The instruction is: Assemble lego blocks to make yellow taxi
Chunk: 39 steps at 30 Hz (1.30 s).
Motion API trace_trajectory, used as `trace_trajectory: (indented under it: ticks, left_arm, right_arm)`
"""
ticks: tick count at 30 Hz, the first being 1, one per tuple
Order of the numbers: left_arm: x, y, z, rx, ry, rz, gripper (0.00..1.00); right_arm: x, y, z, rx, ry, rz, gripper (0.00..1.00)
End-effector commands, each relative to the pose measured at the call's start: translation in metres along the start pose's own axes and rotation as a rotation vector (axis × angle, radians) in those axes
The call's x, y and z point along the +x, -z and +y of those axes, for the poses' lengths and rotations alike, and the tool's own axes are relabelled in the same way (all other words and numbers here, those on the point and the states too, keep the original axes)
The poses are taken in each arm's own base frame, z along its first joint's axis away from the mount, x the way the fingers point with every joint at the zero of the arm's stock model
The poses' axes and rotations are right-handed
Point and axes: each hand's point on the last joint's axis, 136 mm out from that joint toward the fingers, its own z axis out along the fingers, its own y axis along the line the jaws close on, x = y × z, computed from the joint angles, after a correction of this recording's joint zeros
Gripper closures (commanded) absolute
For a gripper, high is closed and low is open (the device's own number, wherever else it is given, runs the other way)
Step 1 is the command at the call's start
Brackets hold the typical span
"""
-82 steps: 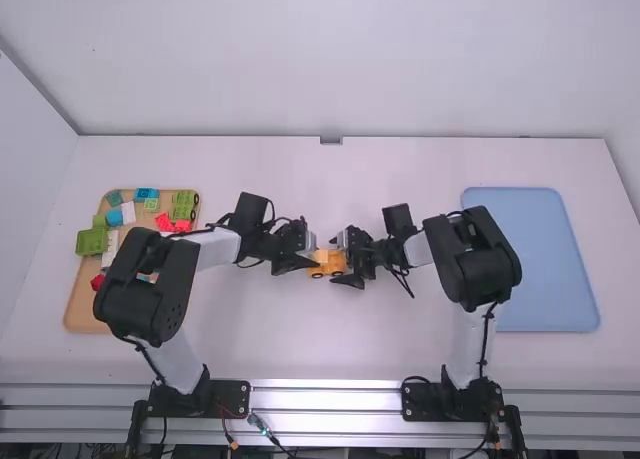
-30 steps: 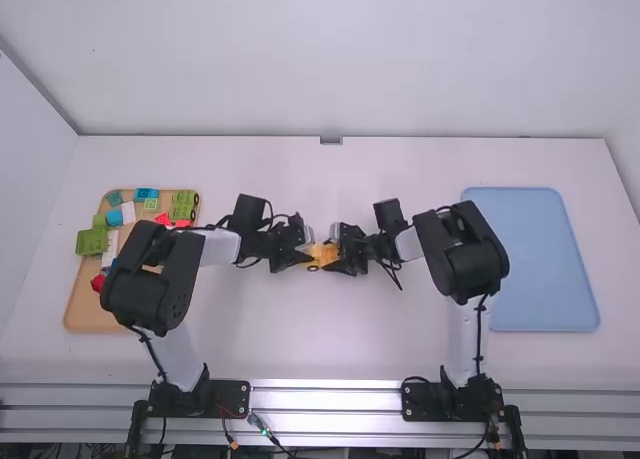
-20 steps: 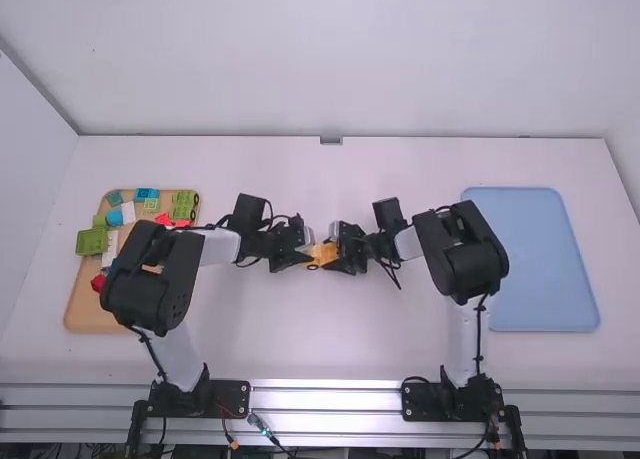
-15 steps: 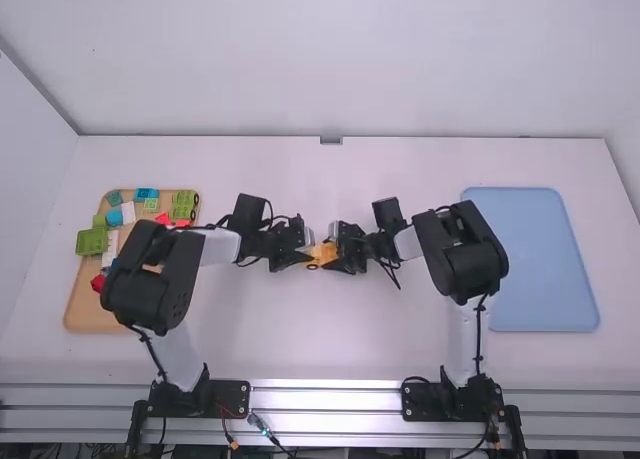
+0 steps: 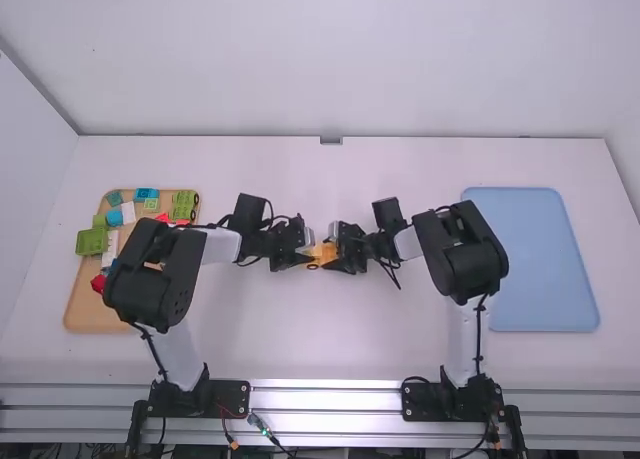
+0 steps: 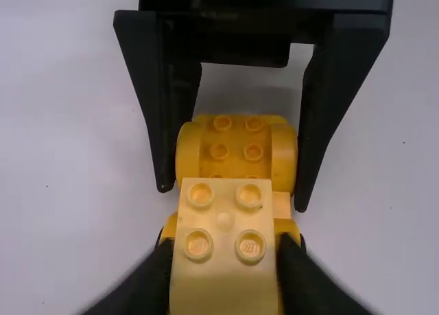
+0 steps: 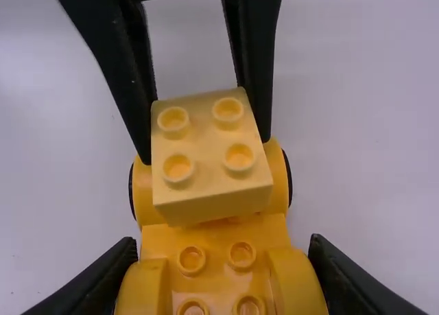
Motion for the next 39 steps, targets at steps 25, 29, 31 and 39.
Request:
trace_trajectory:
  ticks: [25,29,31,39]
  left_arm:
    - [-0.010,0.016,-0.008,0.004,-0.058,0.020,0.44]
    - [-0.010,0.013,-0.009,-0.013,-0.075,-0.013,0.44]
    - [-0.011,0.011,-0.010,-0.009,-0.085,-0.040,0.43]
    - [-0.007,0.000,-0.010,-0.007,-0.056,-0.055,0.45]
  right_arm:
    - [0.010,-0.002,-0.002,0.014,-0.048,0.041,0.46]
    - [0.009,-0.002,-0.001,0.012,-0.047,0.040,0.46]
    - [0.009,-0.003,0.000,0.010,-0.045,0.041,0.46]
    - [0.008,-0.006,0.002,0.002,-0.040,0.041,0.46]
